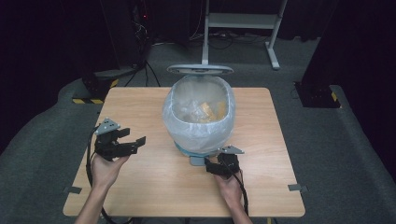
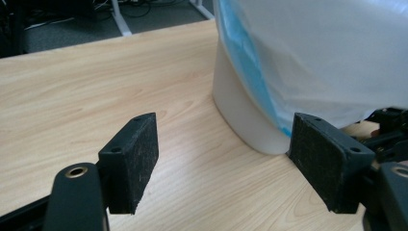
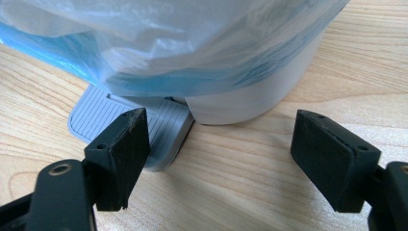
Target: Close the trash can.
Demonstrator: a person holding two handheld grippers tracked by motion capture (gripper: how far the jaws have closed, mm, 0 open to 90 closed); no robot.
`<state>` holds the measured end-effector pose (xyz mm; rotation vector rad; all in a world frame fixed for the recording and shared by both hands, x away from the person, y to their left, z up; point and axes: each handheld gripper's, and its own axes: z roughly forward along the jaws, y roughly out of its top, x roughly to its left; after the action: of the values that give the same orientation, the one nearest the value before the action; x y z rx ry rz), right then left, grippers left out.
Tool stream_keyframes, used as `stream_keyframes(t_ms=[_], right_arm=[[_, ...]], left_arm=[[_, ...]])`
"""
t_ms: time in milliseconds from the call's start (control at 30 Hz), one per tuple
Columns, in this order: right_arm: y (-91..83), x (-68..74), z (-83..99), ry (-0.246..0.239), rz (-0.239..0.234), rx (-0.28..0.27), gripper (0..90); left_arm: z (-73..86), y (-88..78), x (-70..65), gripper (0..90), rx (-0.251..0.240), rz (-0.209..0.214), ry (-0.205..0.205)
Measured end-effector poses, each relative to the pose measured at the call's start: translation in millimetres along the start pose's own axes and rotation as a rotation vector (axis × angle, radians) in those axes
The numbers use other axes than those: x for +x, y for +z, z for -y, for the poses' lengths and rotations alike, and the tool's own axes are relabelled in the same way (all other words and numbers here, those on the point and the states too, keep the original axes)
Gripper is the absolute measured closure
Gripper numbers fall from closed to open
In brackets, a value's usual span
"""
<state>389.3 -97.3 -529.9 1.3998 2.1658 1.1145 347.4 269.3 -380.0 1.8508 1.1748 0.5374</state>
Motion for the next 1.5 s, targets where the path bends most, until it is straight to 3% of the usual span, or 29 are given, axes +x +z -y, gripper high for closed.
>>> stream_keyframes(t_ms=[367,733,967,1300,1400,1500], right_arm=[[0.0,0.4,0.0,0.0,0.002,0.001,21.1],[0.1,0.3,0.0,0.002,0.001,0.001,21.1],[0.1,0.4,0.0,0.001,0.002,0.001,21.0],[0.1,0.3,0.0,0.001,0.001,0.001,21.0],[0.2,0.4,0.0,0.005,0.0,0.003,21.0],[0.1,0.4,0.0,0.005,0.0,0.004,21.0]], left_arm=[[31.4,17.2,1.8,25.7,0.031,-0.016,-0.022],[69.1,47.8,2.2,25.6,0.112,-0.043,-0.045],[85.8,64.0,4.0,26.2,0.124,-0.092,-0.049],[99.9,83.2,9.9,26.7,0.115,-0.213,-0.047],[100.6,86.6,9.7,26.5,0.113,-0.225,-0.04],[103.2,93.7,8.4,25.6,0.141,-0.237,-0.021]])
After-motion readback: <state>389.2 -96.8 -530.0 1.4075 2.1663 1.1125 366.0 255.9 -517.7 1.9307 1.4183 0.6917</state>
